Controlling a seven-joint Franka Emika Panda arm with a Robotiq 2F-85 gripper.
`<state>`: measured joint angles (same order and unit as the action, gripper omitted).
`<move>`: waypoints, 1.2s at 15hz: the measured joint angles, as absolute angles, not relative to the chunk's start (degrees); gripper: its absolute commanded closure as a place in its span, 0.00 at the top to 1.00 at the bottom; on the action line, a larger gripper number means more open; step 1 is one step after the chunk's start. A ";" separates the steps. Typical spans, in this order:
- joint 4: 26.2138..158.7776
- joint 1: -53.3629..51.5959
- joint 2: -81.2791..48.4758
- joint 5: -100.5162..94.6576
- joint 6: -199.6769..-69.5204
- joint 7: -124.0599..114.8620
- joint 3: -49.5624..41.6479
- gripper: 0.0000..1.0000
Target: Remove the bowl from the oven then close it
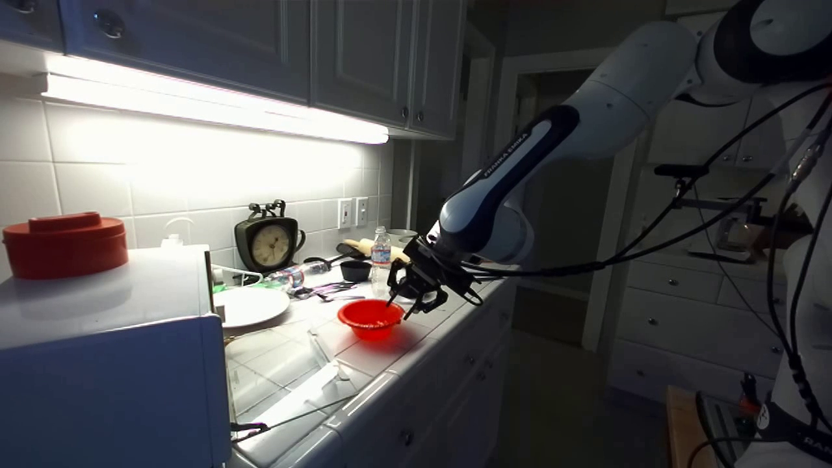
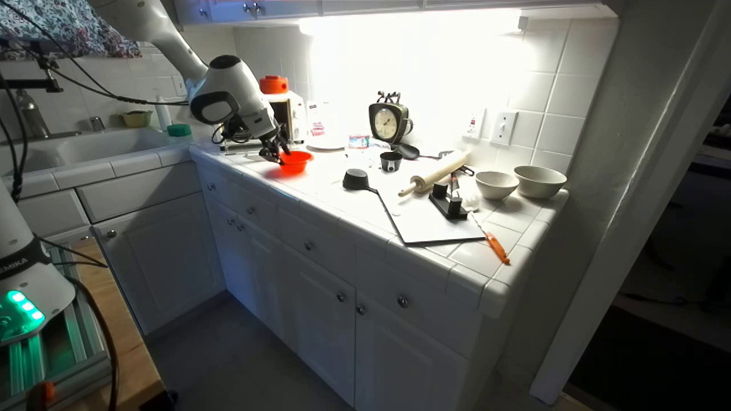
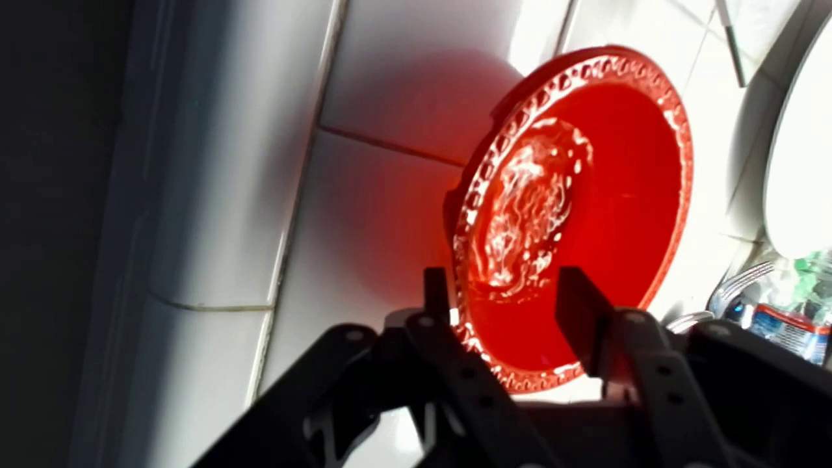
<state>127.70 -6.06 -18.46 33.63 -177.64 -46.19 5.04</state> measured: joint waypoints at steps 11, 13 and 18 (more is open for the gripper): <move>125.48 -5.80 -14.67 34.47 -173.21 -42.87 14.56 1.00; 124.14 -4.11 -14.93 36.60 -170.54 -37.65 19.39 1.00; 121.57 -1.71 -17.17 38.79 -161.58 -23.82 24.13 1.00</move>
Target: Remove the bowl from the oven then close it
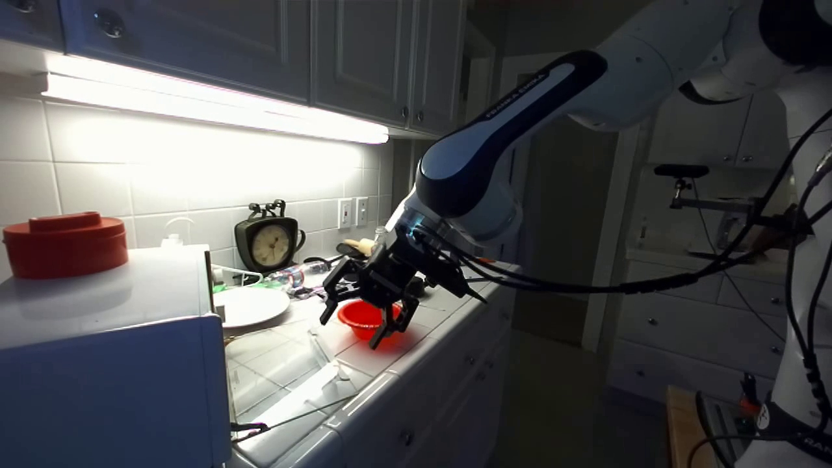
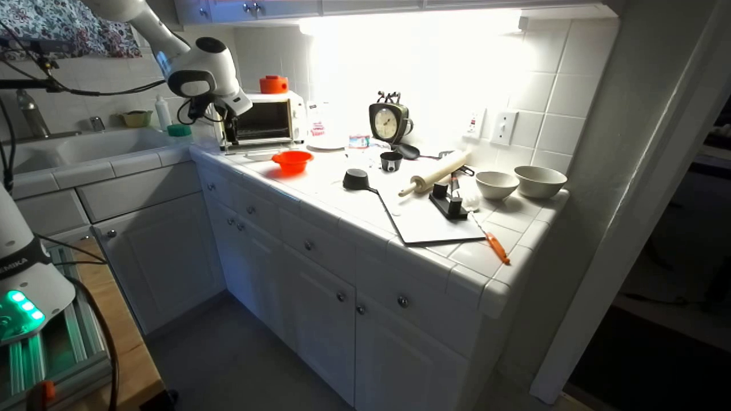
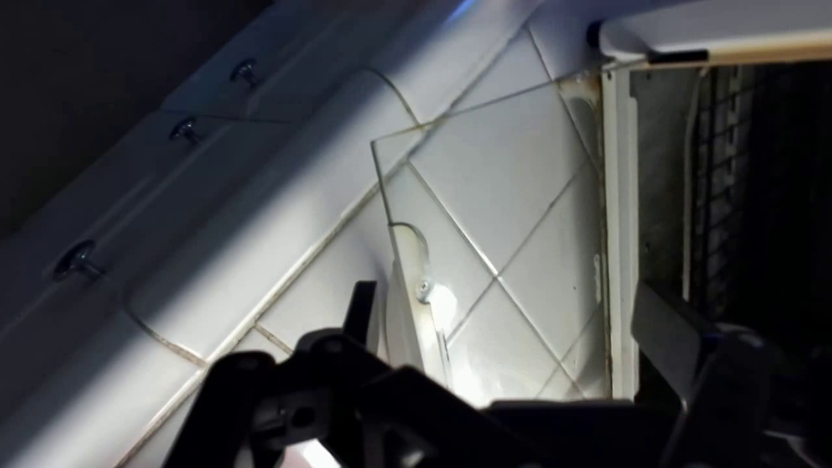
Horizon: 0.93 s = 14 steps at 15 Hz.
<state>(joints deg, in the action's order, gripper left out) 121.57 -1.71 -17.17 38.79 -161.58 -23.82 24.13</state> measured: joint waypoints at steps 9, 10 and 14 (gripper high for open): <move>118.73 -4.83 -22.57 38.71 -155.27 -10.40 19.17 1.00; 118.20 -5.02 -23.13 38.74 -155.59 -9.67 19.18 1.00; 116.60 -5.57 -24.90 39.05 -157.87 -7.91 19.62 1.00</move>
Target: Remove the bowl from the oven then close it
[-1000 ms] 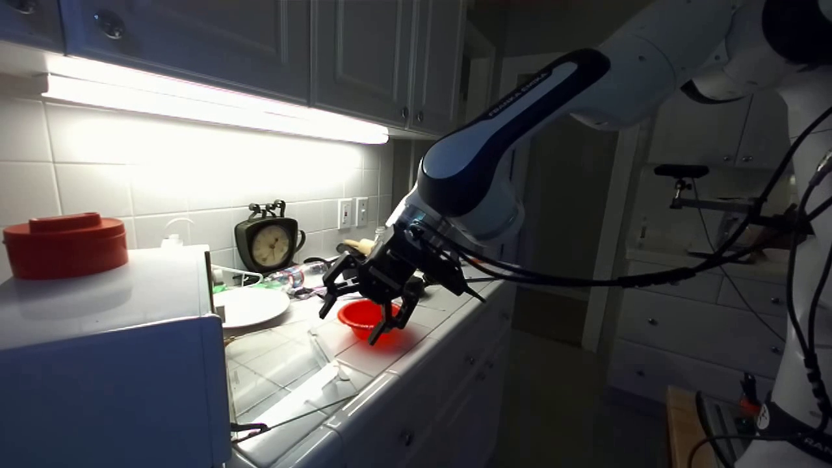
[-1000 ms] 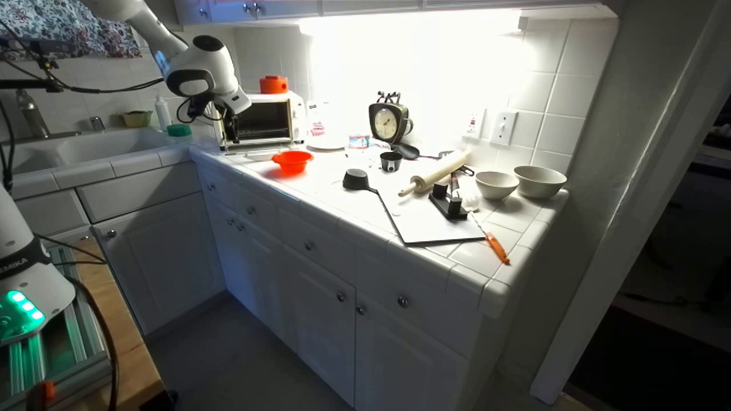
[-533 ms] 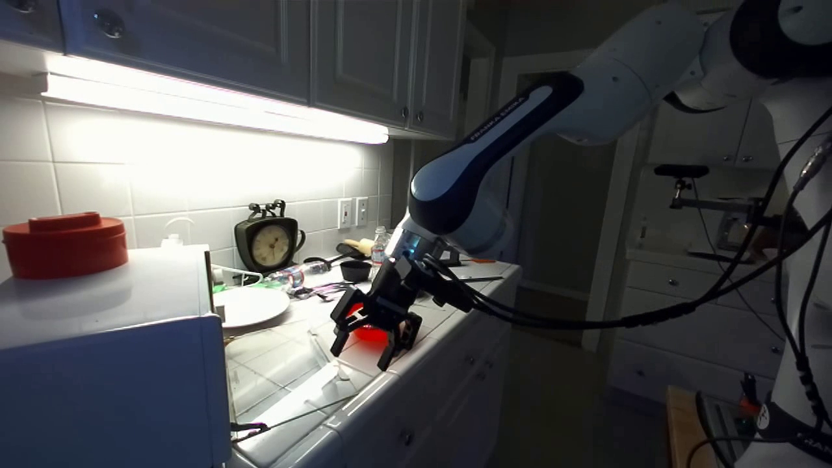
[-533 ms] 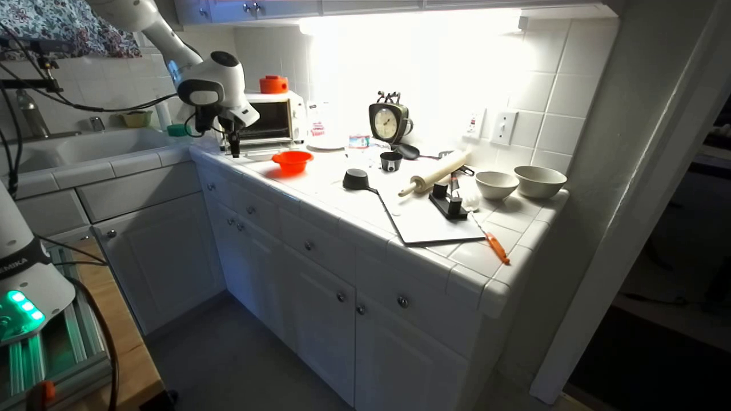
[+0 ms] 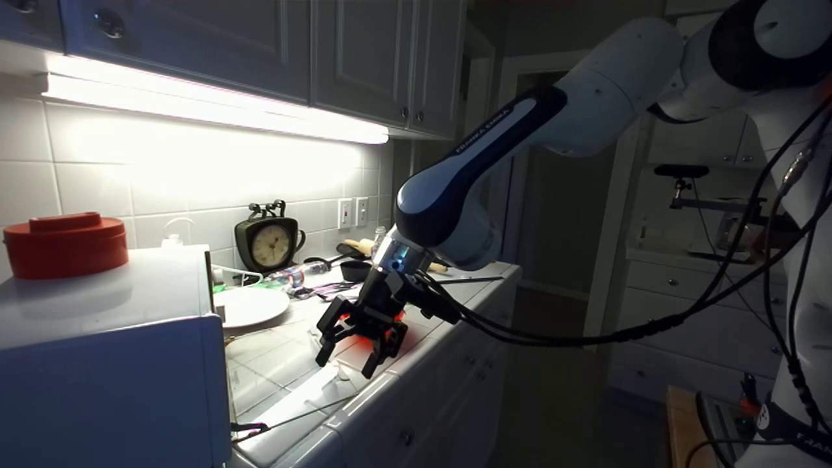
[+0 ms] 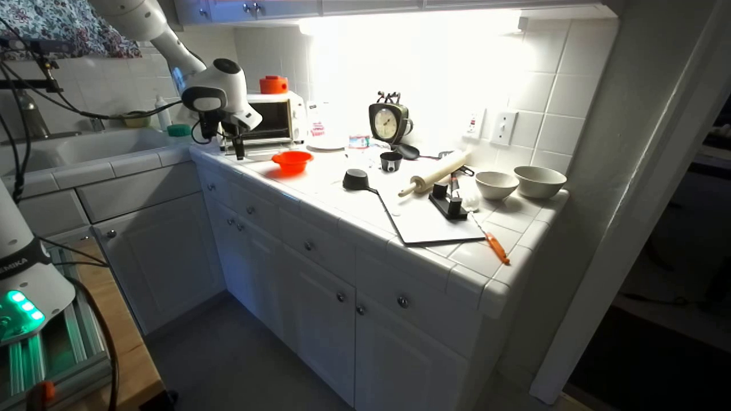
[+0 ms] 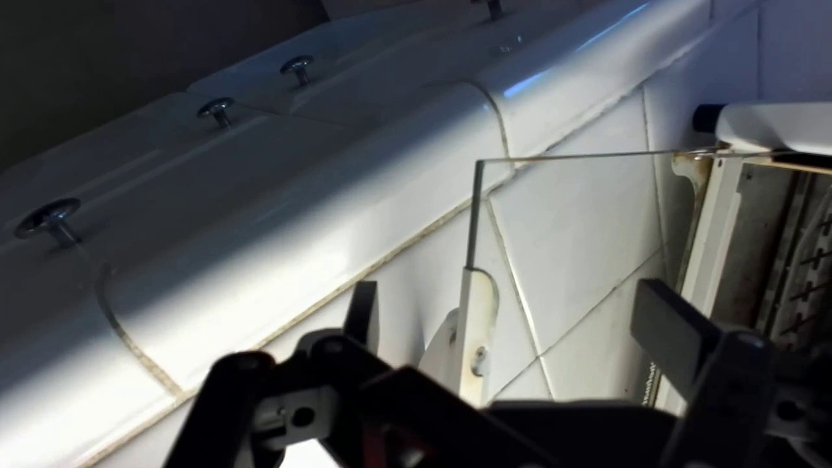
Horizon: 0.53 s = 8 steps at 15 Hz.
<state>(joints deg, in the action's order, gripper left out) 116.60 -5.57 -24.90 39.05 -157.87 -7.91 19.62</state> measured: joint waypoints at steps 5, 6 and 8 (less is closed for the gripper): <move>114.73 -5.13 -26.81 44.55 -159.08 -3.81 21.39 1.00; 114.32 -5.00 -27.13 46.04 -159.08 -2.78 21.73 1.00; 113.54 -4.83 -27.71 48.95 -159.08 -0.58 22.15 1.00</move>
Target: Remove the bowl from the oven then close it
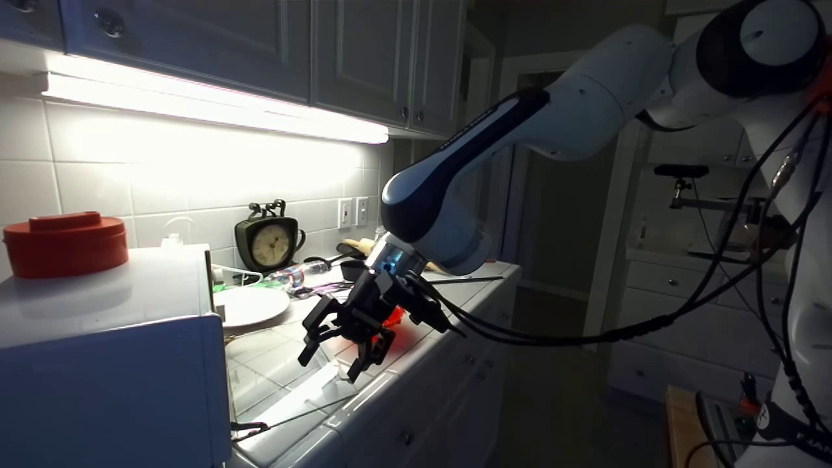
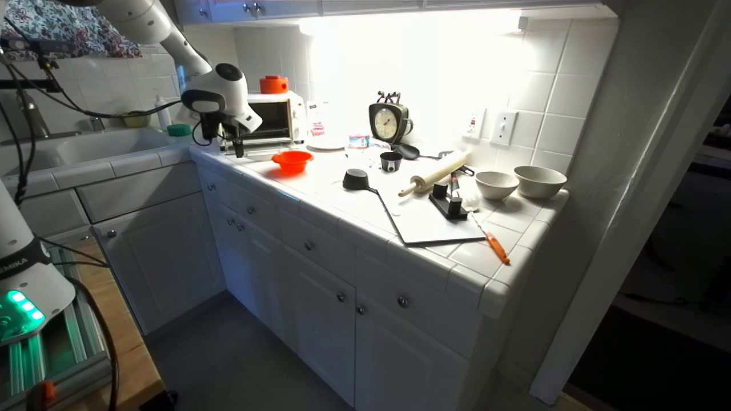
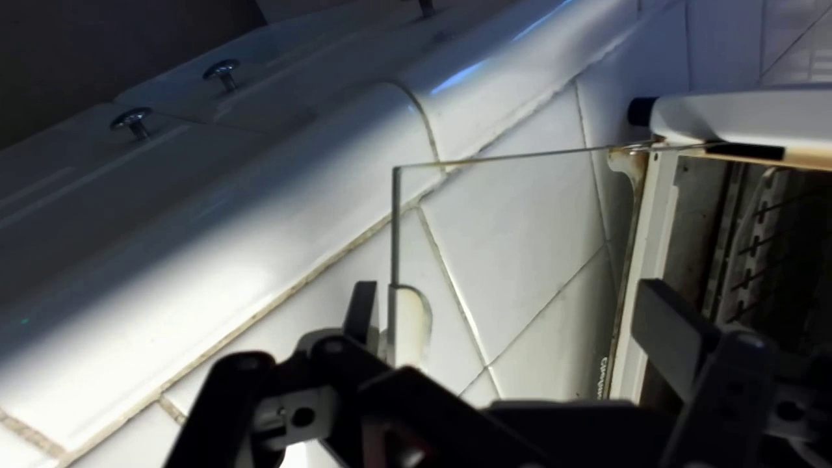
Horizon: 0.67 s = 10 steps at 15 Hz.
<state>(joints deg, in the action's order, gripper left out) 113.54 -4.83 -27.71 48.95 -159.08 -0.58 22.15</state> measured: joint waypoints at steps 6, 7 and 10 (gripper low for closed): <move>112.69 -4.34 -28.49 57.20 -159.09 6.24 22.57 1.00; 112.69 -3.82 -28.58 58.26 -159.09 7.11 23.04 1.00; 112.50 -2.34 -29.08 60.56 -159.08 9.26 24.40 1.00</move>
